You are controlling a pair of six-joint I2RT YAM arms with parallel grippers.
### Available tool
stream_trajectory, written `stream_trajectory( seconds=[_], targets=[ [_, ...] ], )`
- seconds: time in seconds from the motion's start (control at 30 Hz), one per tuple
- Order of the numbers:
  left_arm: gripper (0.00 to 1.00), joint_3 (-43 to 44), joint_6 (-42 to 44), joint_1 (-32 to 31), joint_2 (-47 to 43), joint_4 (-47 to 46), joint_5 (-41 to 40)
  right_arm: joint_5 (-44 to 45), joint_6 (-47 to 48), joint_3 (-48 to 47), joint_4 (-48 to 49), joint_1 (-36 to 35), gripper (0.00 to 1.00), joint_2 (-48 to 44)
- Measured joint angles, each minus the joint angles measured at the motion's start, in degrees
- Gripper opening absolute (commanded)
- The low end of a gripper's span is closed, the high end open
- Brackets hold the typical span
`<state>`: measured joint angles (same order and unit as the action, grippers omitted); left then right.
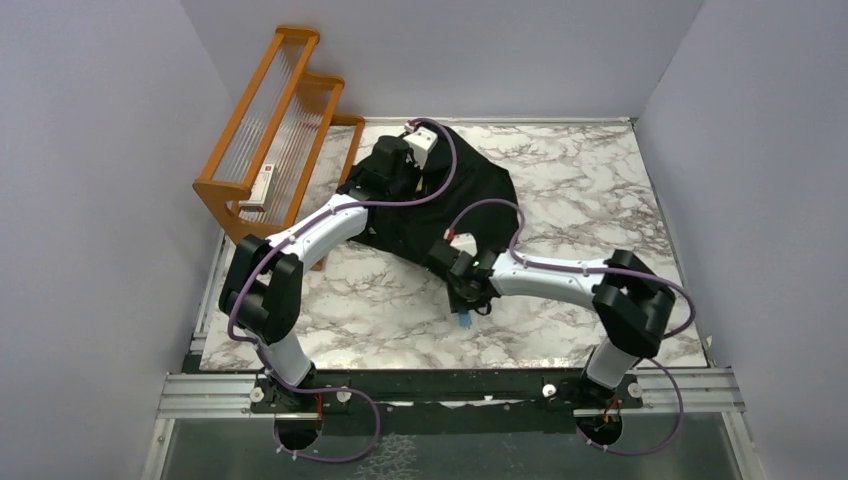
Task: Pack the student bag
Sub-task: Pick up the stationery from the center of the board, then place the stationery in the student bag.
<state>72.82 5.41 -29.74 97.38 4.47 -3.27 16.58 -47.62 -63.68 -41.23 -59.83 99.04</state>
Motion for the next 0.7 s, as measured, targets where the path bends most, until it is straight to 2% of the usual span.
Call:
stream_trajectory(
  seconds=[0.17,0.43,0.7],
  targets=[
    [0.0,0.0,0.0,0.0,-0.02,0.02,0.0,-0.98,9.86,5.2,5.03,5.7,0.34,-6.51],
    [0.0,-0.11,0.0,0.0,-0.44,0.09,0.0,-4.68,16.41,7.43,8.87,6.25,0.37,-5.14],
    [0.0,-0.13,0.0,0.0,-0.44,0.09,0.02,-5.49,15.74,9.35,9.4,6.25,0.56,-4.85]
  ],
)
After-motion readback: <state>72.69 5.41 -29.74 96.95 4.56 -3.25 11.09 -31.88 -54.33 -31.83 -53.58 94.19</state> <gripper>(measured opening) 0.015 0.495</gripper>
